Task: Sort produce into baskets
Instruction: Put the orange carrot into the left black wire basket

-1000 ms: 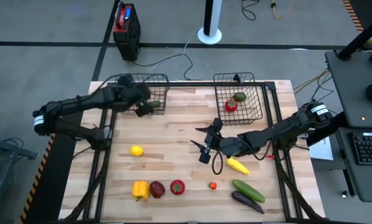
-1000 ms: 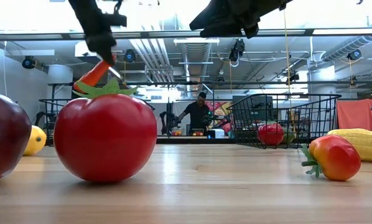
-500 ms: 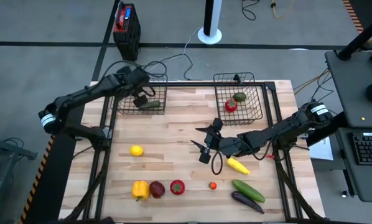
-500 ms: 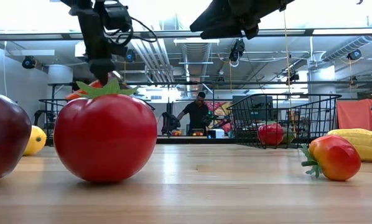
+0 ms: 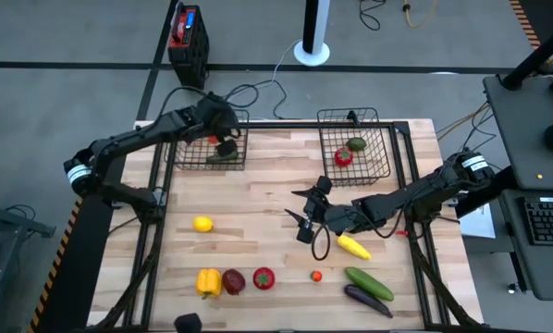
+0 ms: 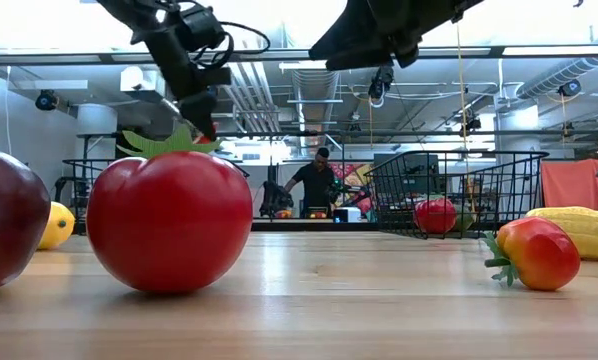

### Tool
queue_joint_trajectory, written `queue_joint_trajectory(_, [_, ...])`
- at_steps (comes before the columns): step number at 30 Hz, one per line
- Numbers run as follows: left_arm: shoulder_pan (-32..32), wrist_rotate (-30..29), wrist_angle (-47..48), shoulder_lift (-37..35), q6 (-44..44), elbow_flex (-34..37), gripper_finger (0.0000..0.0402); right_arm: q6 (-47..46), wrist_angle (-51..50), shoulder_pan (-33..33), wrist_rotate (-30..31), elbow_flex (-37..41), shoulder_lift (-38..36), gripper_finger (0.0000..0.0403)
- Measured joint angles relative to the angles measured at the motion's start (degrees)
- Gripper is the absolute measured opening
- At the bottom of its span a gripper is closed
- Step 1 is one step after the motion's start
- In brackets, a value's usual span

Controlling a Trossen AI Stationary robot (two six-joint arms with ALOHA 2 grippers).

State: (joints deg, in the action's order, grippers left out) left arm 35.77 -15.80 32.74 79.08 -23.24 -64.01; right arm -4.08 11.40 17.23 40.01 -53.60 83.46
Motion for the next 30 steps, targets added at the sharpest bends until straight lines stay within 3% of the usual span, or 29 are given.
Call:
queue_joint_trajectory(6, [1.4, 1.9, -7.8, 0.3, -0.9, 3.5, 0.0033, -1.4, -2.0, 0.0, 0.0, 0.0, 0.0, 0.025])
queue_joint_trajectory(21, [6.9, 0.7, -5.3, 0.6, -4.8, 7.6, 0.0033, -2.0, -2.8, 0.0, 0.0, 0.0, 0.0, 0.0253])
queue_joint_trajectory(30, [7.1, 1.4, -5.3, 3.5, -6.3, 7.9, 0.0033, -2.0, -2.8, 0.0, 0.0, 0.0, 0.0, 0.026])
